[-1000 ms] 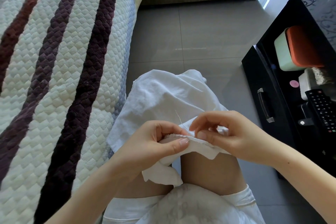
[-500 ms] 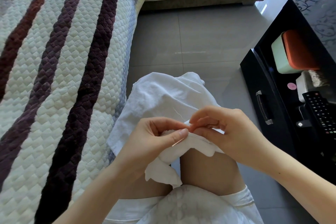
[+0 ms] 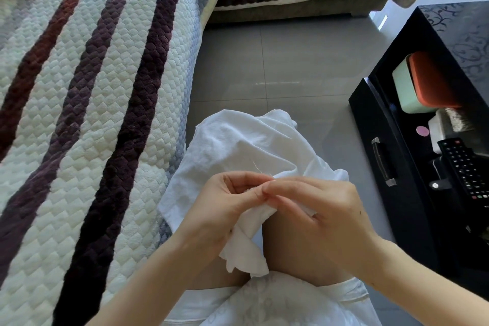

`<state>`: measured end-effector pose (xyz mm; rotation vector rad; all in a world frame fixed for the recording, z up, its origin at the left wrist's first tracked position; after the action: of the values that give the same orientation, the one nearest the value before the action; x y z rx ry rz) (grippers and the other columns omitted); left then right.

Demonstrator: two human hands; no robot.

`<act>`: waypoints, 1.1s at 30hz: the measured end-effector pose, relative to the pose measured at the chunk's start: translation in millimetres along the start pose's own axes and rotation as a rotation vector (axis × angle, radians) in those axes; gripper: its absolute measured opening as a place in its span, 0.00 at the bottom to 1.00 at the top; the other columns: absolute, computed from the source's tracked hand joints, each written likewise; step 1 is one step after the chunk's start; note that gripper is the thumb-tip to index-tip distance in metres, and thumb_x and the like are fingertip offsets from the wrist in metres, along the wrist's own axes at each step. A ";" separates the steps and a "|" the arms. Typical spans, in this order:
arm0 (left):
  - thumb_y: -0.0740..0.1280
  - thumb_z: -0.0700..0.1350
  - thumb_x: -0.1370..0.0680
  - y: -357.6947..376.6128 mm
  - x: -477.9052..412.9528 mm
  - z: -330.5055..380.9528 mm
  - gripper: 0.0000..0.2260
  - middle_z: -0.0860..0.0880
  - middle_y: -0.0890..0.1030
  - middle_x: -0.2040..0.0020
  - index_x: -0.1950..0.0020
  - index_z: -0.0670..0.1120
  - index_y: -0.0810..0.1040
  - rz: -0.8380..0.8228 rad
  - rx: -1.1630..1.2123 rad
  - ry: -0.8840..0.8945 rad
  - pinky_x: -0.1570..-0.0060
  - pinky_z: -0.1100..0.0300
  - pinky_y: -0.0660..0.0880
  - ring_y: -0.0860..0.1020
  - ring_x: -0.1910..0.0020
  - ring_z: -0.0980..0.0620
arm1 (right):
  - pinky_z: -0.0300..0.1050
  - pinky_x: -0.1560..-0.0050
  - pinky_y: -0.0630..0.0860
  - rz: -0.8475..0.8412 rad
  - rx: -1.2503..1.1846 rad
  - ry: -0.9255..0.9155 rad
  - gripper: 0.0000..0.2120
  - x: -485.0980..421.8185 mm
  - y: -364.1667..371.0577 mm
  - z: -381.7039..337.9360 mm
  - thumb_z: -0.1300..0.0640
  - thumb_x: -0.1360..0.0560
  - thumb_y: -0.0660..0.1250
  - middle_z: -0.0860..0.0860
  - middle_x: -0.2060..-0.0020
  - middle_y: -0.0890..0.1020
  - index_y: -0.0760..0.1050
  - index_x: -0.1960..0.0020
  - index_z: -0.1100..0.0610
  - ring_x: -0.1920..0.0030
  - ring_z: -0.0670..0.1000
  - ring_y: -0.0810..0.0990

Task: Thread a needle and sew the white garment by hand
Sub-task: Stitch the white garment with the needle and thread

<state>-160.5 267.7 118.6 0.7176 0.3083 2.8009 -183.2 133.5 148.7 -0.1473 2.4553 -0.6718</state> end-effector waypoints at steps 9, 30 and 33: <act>0.73 0.44 0.39 -8.4 -2.7 -4.5 0.06 0.48 0.84 0.64 0.64 0.45 0.85 0.118 0.017 -0.008 0.62 0.69 0.76 0.81 0.63 0.57 | 0.50 0.45 0.76 0.173 -0.043 0.067 0.06 -8.0 -15.6 -3.1 0.58 0.25 0.67 0.49 0.55 0.84 0.82 0.58 0.55 0.49 0.49 0.82; 0.64 0.52 0.25 -8.0 17.3 13.2 0.06 0.51 0.72 0.75 0.56 0.50 0.75 0.299 -0.449 0.441 0.75 0.63 0.64 0.66 0.75 0.54 | 0.32 0.68 0.64 -0.264 0.035 0.524 0.09 -25.1 -6.5 39.0 0.65 0.24 0.64 0.47 0.75 0.75 0.79 0.58 0.54 0.73 0.45 0.68; 0.62 0.53 0.27 -9.1 16.2 13.4 0.06 0.51 0.76 0.73 0.55 0.51 0.74 0.292 -0.433 0.401 0.73 0.56 0.67 0.70 0.74 0.50 | 0.32 0.69 0.64 -0.293 -0.043 0.574 0.09 -16.9 -4.6 41.0 0.65 0.25 0.65 0.44 0.75 0.75 0.80 0.59 0.55 0.74 0.44 0.69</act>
<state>-166.2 282.8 134.9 0.1059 -0.3623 3.1092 -146.3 116.0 130.8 -0.3830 3.0342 -0.8818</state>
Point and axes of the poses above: each hand's wrist, its own x-axis away from the middle knuckle, its own y-axis out of the palm, z = x × y, the point moved 5 cm from there along -x, towards the middle knuckle
